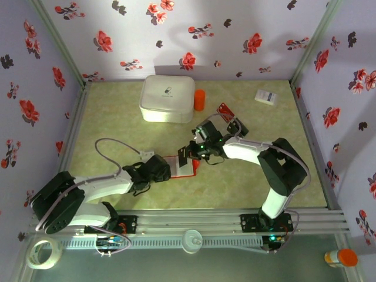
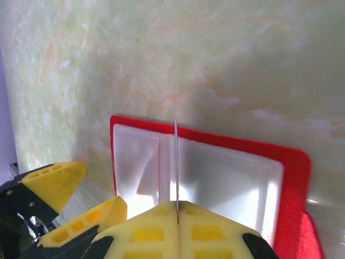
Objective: Put the credit cards into the card holder
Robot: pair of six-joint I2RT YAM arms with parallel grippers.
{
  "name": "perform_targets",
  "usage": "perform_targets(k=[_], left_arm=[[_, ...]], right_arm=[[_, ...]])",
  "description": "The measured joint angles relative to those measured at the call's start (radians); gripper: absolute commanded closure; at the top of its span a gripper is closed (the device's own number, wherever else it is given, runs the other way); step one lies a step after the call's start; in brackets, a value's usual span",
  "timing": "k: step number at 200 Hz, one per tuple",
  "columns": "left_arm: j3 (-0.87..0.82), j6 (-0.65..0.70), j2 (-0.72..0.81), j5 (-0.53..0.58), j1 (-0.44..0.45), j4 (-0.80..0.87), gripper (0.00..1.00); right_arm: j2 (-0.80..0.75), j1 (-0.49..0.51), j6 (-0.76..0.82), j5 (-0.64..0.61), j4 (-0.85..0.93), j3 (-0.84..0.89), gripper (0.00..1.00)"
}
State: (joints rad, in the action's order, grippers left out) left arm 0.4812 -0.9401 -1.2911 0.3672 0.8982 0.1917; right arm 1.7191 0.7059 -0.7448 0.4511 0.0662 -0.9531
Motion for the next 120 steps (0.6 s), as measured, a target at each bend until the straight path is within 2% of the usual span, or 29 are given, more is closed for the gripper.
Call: perform_targets(k=[82, 120], left_arm=[[-0.019, -0.023, 0.018, 0.007, 0.0, -0.022, 0.0], [0.009, -0.023, 0.006, 0.007, 0.0, 0.05, 0.01]], right_arm=[[-0.027, 0.022, -0.121, -0.004, -0.27, 0.172, 1.0], [-0.027, 0.039, -0.158, -0.014, -0.36, 0.21, 1.0]])
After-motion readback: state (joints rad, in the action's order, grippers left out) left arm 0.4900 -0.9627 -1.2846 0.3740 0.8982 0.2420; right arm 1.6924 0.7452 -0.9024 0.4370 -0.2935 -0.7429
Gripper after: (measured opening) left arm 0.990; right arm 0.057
